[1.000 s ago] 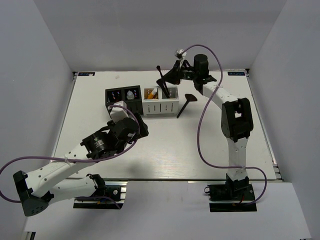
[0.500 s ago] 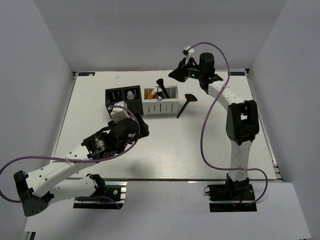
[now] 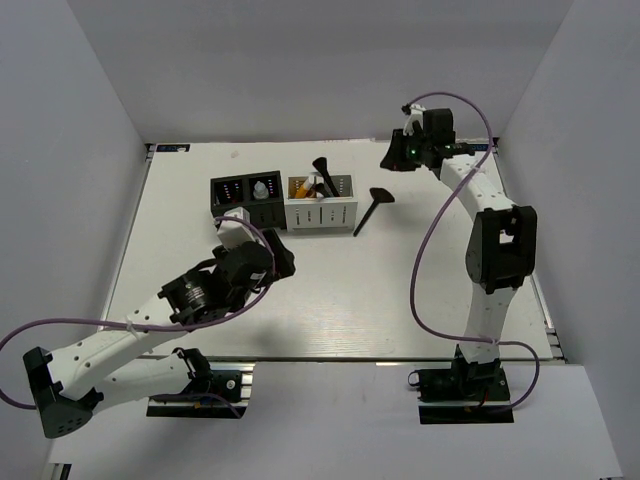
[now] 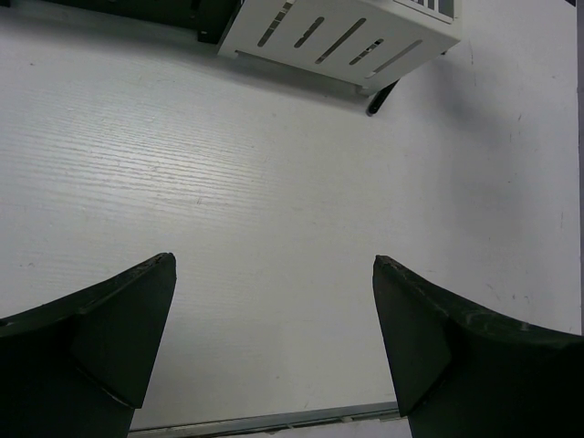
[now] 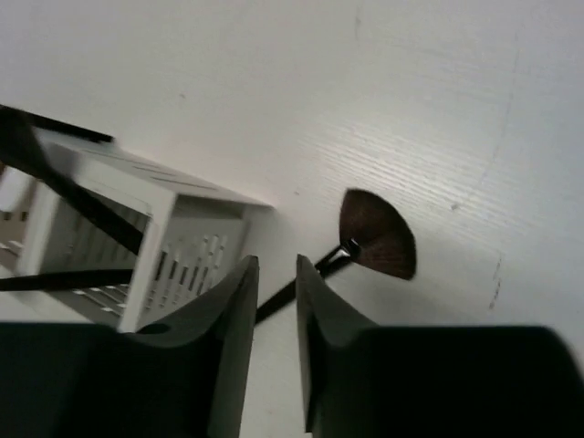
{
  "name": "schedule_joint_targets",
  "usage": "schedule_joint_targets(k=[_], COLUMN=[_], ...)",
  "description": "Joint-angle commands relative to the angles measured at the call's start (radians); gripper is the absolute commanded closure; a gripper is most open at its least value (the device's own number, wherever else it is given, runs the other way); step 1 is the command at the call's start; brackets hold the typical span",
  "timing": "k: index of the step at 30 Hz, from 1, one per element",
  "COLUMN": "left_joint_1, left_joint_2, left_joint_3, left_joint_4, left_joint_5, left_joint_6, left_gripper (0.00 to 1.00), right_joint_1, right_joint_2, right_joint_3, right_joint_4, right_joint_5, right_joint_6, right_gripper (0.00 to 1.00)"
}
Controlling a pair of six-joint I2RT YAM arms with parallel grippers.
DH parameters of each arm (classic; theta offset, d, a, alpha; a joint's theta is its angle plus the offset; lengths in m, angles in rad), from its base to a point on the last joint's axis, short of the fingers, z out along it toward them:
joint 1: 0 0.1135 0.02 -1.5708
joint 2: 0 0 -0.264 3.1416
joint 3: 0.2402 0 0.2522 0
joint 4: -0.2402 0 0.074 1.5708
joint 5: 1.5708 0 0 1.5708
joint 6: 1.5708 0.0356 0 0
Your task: Organize the makeup
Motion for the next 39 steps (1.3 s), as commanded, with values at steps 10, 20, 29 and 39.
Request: schedule_joint_targets(k=[10,20,29,39], left_joint_1=[-0.003,-0.003,-0.003,-0.003], left_joint_2=[-0.043,-0.05,-0.032,-0.053], left_joint_3=[-0.031,-0.037,-0.037,-0.049], left_joint_4=[0.01,-0.005,-0.01,-0.034], left_joint_5=[0.012,0.013,0.019,0.006], left_joint_6=[-0.024,-0.045,-0.05,-0.067], left_gripper=[0.02,0.02,0.02,0.02], right_joint_1=[0.067,0.104,0.129,0.163], right_joint_2=[0.135,0.212,0.273,0.313], right_joint_3=[0.098,0.096,0.139,0.15], right_joint_4=[-0.246,-0.263,-0.27,-0.269], right_joint_5=[0.287,0.415,0.436,0.493], right_joint_6=[0.132,0.198,0.217,0.202], right_gripper=[0.37,0.51,0.5,0.5])
